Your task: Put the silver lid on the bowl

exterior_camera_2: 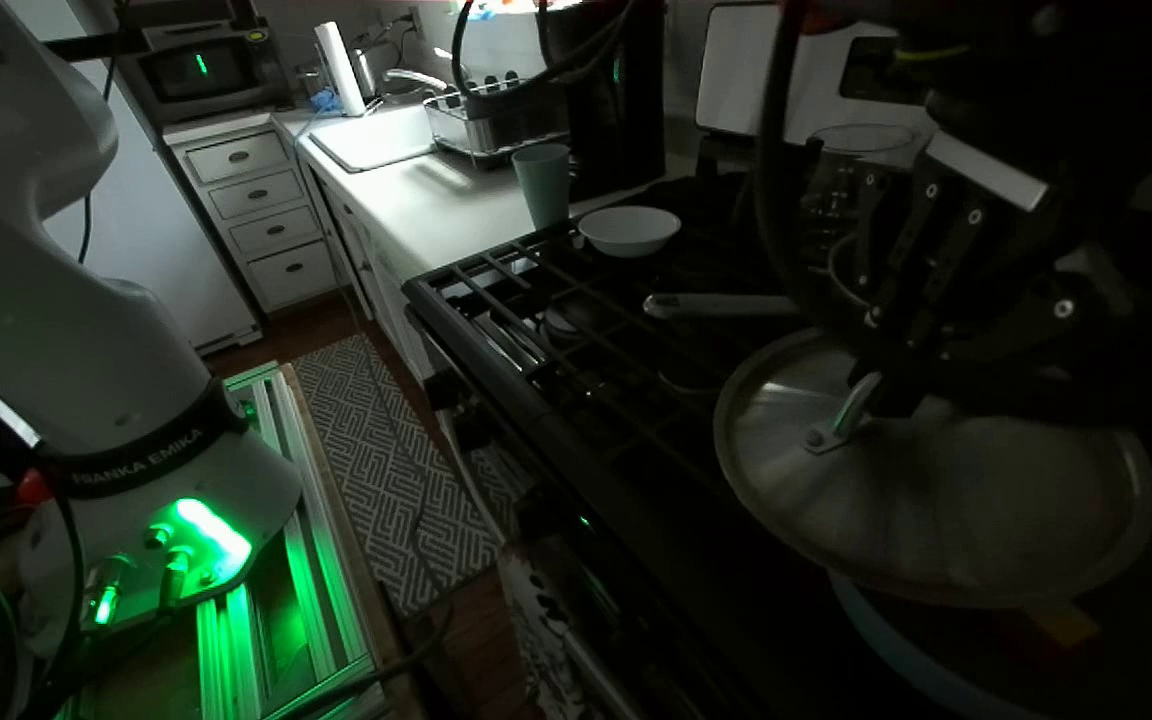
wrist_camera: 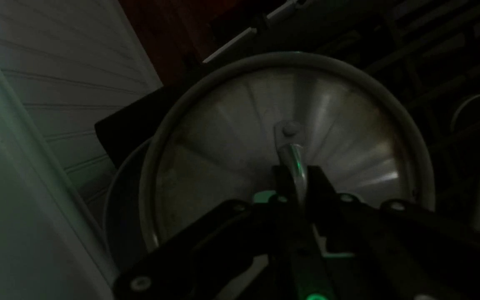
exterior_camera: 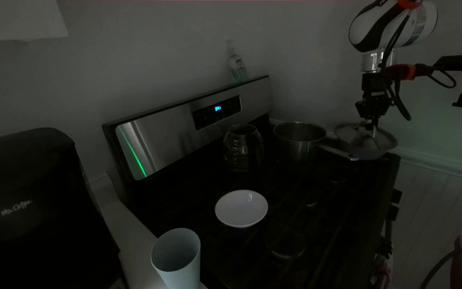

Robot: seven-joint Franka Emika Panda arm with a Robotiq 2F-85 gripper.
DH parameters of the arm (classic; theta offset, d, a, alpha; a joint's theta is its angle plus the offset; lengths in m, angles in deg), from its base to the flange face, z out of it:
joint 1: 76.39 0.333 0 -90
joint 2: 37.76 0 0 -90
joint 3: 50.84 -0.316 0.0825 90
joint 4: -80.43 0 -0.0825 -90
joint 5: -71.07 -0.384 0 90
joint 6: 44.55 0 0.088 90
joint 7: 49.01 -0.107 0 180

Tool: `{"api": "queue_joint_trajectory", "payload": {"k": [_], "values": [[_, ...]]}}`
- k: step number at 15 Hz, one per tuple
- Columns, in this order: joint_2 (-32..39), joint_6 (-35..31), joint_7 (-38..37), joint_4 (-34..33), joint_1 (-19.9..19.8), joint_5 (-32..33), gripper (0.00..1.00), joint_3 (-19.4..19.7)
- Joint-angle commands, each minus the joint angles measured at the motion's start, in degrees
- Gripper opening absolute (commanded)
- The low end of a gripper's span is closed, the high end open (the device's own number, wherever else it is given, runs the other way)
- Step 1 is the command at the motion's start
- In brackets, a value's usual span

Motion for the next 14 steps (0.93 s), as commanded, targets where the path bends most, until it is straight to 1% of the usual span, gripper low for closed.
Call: {"api": "queue_joint_trajectory", "payload": {"k": [1, 4, 6, 7, 8, 11, 14], "values": [[2.8, 5.3, 7.4, -5.9, -1.4, 0.2, 0.04, -1.2], [5.5, 12.2, 9.8, -10.0, -1.9, 1.6, 0.04, -1.1], [8.0, 15.2, 9.5, -12.7, -2.3, 3.1, 0.04, -1.1], [9.6, 15.8, 7.6, -14.1, -2.5, 3.9, 0.04, -0.9], [10.8, 15.7, 5.8, -15.2, -2.7, 4.6, 0.04, -0.8], [13.0, 11.3, 0.2, -16.6, -2.9, 4.8, 0.04, -1.1], [15.0, 10.1, -3.5, -18.5, -2.8, 5.4, 0.04, -1.2]]}}
